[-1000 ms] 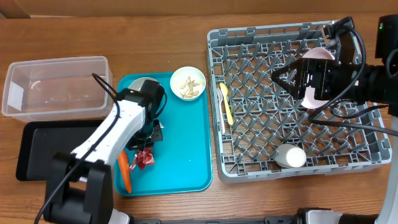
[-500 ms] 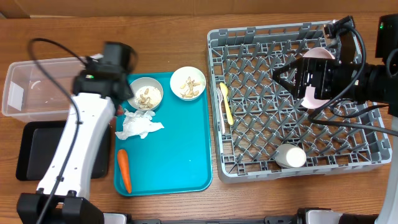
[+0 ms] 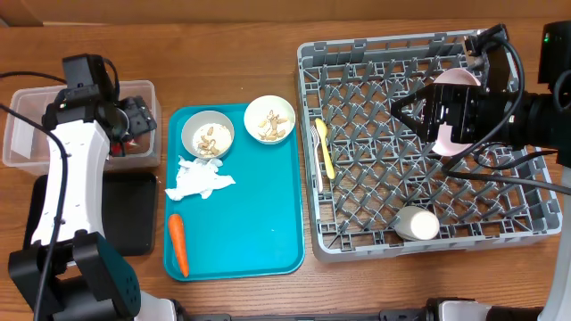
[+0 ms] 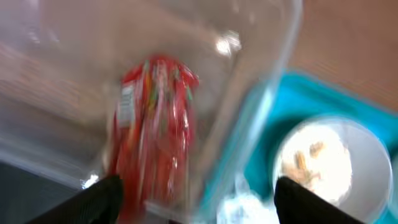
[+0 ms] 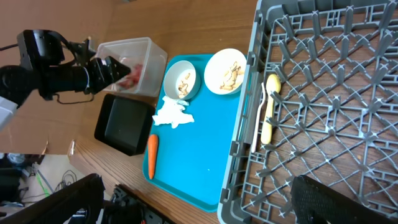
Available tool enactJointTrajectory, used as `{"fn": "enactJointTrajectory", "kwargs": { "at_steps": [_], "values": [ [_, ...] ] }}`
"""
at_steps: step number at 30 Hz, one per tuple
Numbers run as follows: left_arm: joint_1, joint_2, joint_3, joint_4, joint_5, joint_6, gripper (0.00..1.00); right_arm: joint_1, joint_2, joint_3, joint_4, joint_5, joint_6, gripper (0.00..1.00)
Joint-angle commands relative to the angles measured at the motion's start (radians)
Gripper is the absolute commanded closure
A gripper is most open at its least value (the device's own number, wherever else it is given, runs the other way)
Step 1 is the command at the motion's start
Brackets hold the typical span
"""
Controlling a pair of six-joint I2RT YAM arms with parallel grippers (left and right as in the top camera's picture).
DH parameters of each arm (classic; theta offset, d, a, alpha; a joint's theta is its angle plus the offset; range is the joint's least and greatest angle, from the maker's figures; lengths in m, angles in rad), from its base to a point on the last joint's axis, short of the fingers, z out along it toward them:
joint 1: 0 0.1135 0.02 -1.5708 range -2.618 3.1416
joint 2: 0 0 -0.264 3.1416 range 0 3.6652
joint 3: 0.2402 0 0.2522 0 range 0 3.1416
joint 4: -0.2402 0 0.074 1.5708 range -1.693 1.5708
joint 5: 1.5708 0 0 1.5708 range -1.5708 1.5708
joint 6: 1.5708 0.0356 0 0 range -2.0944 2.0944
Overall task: Sort waste into correct bins and load items into the dishwasher rack
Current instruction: 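Drop the red wrapper into the clear plastic bin, then grasp the white tissue on the tray with the left gripper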
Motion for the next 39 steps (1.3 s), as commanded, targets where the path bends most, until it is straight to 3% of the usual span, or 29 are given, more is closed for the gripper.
{"fn": "enactJointTrajectory", "kwargs": {
  "at_steps": [1, 5, 8, 10, 16, 19, 28, 34, 39],
  "values": [
    [-0.060, -0.043, 0.077, -0.101, 0.079, 0.079, 0.24, 0.006, -0.009, 0.002, 0.003, 0.012, -0.003, 0.00],
    [-0.164, -0.048, 0.072, -0.171, 0.069, 0.076, 0.24, 0.006, -0.009, 0.002, 0.000, 0.025, -0.003, 0.00],
    [-0.247, -0.044, 0.029, -0.180, 0.020, 0.008, 0.24, 0.006, -0.009, 0.002, -0.011, 0.025, -0.003, 0.00],
    [-0.307, -0.032, -0.050, -0.167, -0.029, -0.045, 0.25, 0.006, -0.009, 0.002, -0.024, 0.034, -0.003, 0.00],
    [-0.378, -0.027, -0.220, -0.032, -0.051, -0.050, 0.27, 0.006, -0.009, 0.002, -0.033, 0.073, -0.003, 0.00],
    [-0.393, -0.024, -0.283, 0.034, -0.105, -0.072, 0.28, 0.006, -0.009, 0.002, -0.033, 0.073, -0.003, 0.00],
    [-0.393, -0.015, -0.428, 0.245, -0.073, -0.073, 0.44, 0.006, -0.009, 0.002, -0.032, 0.073, -0.002, 0.00],
    [-0.393, -0.015, -0.484, 0.298, -0.068, -0.072, 0.44, 0.006, -0.009, 0.002, -0.033, 0.073, -0.002, 0.00],
    [-0.393, -0.015, -0.523, 0.328, -0.068, -0.072, 0.53, 0.005, -0.009, 0.002, -0.033, 0.073, 0.001, 0.00]
  ]
}}
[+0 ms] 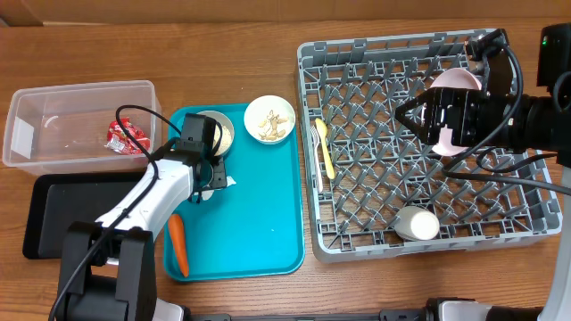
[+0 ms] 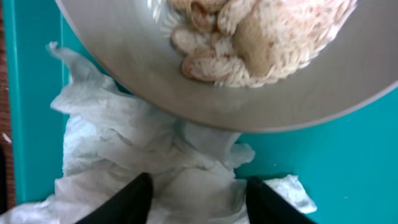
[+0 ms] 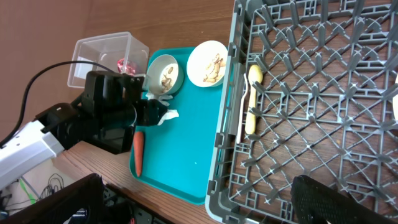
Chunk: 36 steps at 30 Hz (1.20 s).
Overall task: Sort waste into correct bins and load items into the dishwasher rack
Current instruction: 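Grasp the white tissue on the tray with the left gripper, then drop the tissue into the clear plastic bin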
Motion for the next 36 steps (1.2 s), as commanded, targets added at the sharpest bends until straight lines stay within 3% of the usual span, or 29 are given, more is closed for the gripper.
{"fn": "enactJointTrajectory", "kwargs": {
  "at_steps": [1, 4, 8, 9, 12, 17, 18, 22, 29, 34, 36],
  "values": [
    [-0.003, 0.011, -0.028, 0.016, 0.005, -0.006, 0.57, 0.006, -0.009, 0.002, 0.002, 0.002, 0.001, 0.00],
    [-0.003, 0.011, -0.034, 0.035, 0.005, -0.006, 0.63, 0.005, -0.009, 0.002, 0.002, 0.002, 0.001, 0.00],
    [-0.003, 0.011, -0.033, 0.048, 0.022, -0.006, 0.93, 0.005, -0.009, 0.002, 0.003, 0.003, 0.000, 0.00],
    [-0.003, 0.011, -0.032, 0.046, 0.035, -0.006, 0.96, 0.005, -0.009, 0.002, 0.003, 0.003, 0.000, 0.00],
    [-0.003, 0.008, -0.009, -0.018, 0.057, -0.005, 0.96, 0.005, -0.010, 0.002, 0.002, 0.003, 0.000, 0.00],
    [0.000, -0.016, 0.185, -0.310, 0.030, -0.002, 0.96, 0.005, -0.010, 0.002, 0.003, 0.003, 0.001, 0.00],
    [0.001, -0.026, 0.285, -0.407, 0.001, -0.002, 0.96, 0.005, -0.010, 0.002, 0.002, 0.003, 0.001, 0.00],
    [0.012, -0.032, 0.460, -0.507, -0.130, 0.006, 0.96, 0.005, -0.010, 0.002, 0.002, 0.002, 0.001, 0.00],
    [0.168, -0.021, 0.523, -0.393, -0.185, 0.040, 0.96, 0.005, -0.010, 0.002, 0.002, 0.003, 0.001, 0.00],
    [0.360, 0.029, 0.523, -0.241, 0.048, 0.105, 0.96, 0.005, -0.009, 0.002, 0.002, 0.003, 0.000, 0.00],
    [0.407, 0.057, 0.523, -0.201, 0.144, 0.122, 0.91, 0.005, -0.009, 0.002, 0.002, 0.003, 0.000, 0.00]
  ]
}}
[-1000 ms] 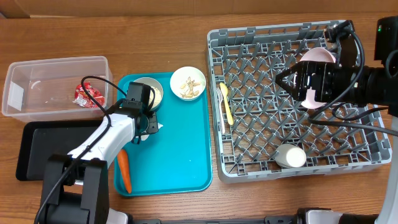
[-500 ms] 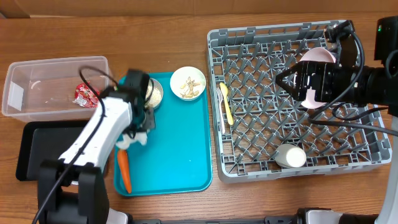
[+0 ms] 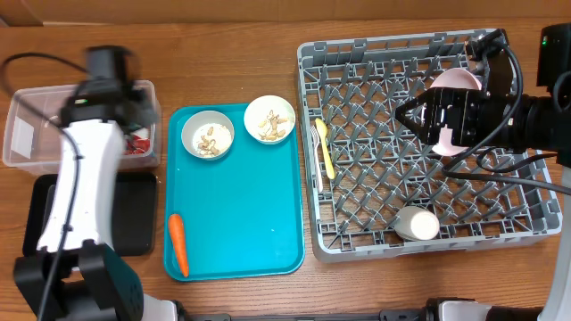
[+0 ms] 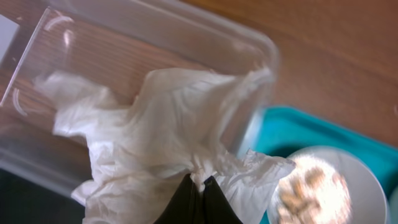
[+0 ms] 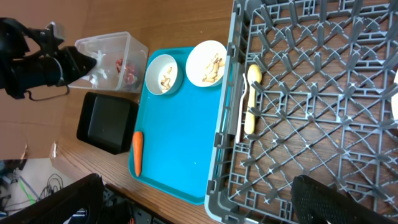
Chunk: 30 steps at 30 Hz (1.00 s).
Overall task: Sort waste into correct bins and load items into the dishwasher rack
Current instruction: 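Drop the tissue into the clear plastic bin, then grasp the orange carrot on the tray with the left gripper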
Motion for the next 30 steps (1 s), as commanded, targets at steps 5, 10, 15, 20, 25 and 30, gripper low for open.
{"fn": "enactJointTrajectory", "kwargs": {
  "at_steps": [5, 10, 15, 20, 25, 30],
  "values": [
    [0.091, 0.058, 0.013, -0.072, 0.244, 0.056, 0.60, 0.005, -0.009, 0.002, 0.002, -0.001, 0.000, 0.00],
    [0.066, -0.027, 0.043, -0.236, 0.159, 0.021, 0.58, 0.005, -0.009, 0.002, 0.002, -0.001, 0.000, 0.00],
    [-0.004, -0.187, 0.045, -0.398, 0.162, -0.041, 0.49, 0.005, -0.009, 0.002, 0.003, -0.001, 0.000, 0.00],
    [-0.113, -0.209, -0.058, -0.522, 0.174, -0.089, 0.46, 0.005, -0.009, 0.002, 0.012, -0.001, 0.000, 0.00],
    [-0.185, -0.209, -0.289, -0.465, 0.168, -0.201, 0.47, 0.005, -0.009, 0.002, 0.010, -0.001, 0.000, 0.00],
    [-0.187, -0.209, -0.455, -0.415, 0.142, -0.314, 0.44, 0.005, -0.009, 0.002, 0.010, 0.000, 0.000, 0.00]
  ]
}}
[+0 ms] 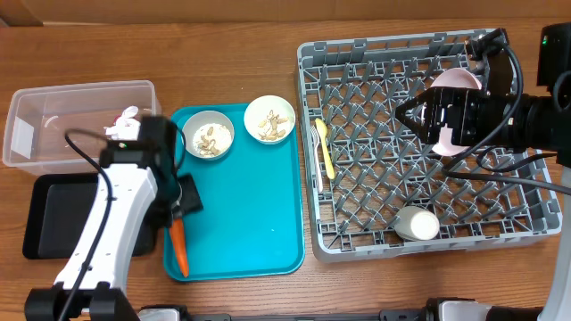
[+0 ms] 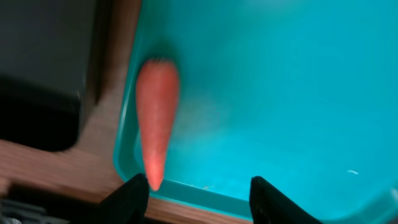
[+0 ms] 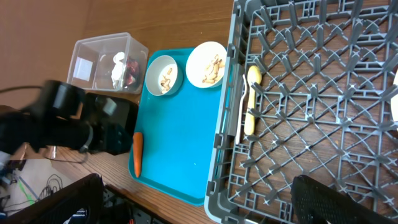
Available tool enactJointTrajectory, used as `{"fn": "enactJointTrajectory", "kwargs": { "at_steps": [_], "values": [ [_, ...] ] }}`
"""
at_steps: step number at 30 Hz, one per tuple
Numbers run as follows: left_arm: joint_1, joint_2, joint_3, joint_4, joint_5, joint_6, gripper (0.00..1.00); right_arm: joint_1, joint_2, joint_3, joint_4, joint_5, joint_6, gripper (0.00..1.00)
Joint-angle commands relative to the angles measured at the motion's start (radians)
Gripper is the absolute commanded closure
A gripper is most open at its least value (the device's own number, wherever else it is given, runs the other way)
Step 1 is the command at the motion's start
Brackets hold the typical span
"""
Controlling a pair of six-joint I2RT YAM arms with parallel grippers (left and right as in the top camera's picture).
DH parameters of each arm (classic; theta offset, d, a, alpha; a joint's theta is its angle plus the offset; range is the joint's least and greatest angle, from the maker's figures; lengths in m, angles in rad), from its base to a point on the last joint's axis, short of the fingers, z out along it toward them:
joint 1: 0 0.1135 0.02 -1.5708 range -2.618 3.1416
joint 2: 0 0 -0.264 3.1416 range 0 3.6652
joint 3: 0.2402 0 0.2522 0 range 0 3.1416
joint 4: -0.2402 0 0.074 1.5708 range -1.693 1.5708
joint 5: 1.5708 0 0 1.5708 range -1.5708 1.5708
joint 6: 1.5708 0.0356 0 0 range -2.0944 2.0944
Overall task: Sort waste into correct bins and load items into the dishwasher rack
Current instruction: 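Grasp the orange carrot on the tray with the left gripper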
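An orange carrot (image 1: pixel 178 245) (image 2: pixel 155 130) lies along the front left edge of the teal tray (image 1: pixel 259 223). My left gripper (image 1: pixel 183 201) (image 2: pixel 202 199) hangs open just above the carrot, with nothing between its fingers. Two white bowls of food scraps (image 1: pixel 207 135) (image 1: pixel 269 119) stand at the tray's back. A white napkin (image 3: pixel 118 62) and a red wrapper (image 3: pixel 130 68) lie in the clear bin (image 1: pixel 53 125). My right gripper (image 1: pixel 417 123) (image 3: pixel 199 208) hovers open and empty over the grey dishwasher rack (image 1: pixel 357 232).
A black bin (image 1: pixel 53 214) sits left of the tray, in front of the clear bin. The rack holds a yellow spoon (image 1: pixel 325 147) at its left, a white cup (image 1: pixel 417 223) at the front and a pink bowl (image 1: pixel 455 82) at the back right.
My left gripper let go of the napkin, which now lies in the clear bin. That gripper has moved from over the bin to the carrot on the tray and is open. The right arm is unmoved.
At first my left gripper was over the clear bin holding the red wrapper, with the napkin on the tray. Then it stood open at the napkin. Later it held the napkin over the clear bin. Now the napkin is in the bin and the gripper is at the carrot.
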Motion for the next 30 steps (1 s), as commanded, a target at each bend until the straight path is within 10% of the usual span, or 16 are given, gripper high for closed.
{"fn": "enactJointTrajectory", "kwargs": {
  "at_steps": [1, 15, 30],
  "values": [
    [0.000, -0.010, -0.089, 0.030, -0.029, -0.120, 0.44, 0.005, -0.009, 0.003, 0.005, 0.000, 0.000, 0.00],
    [-0.001, -0.010, -0.312, 0.293, -0.133, -0.160, 0.44, 0.005, -0.009, 0.003, 0.008, 0.000, 0.003, 0.00],
    [-0.001, -0.010, -0.365, 0.433, -0.132, -0.148, 0.92, 0.005, -0.009, 0.003, 0.008, -0.001, 0.004, 0.00]
  ]
}}
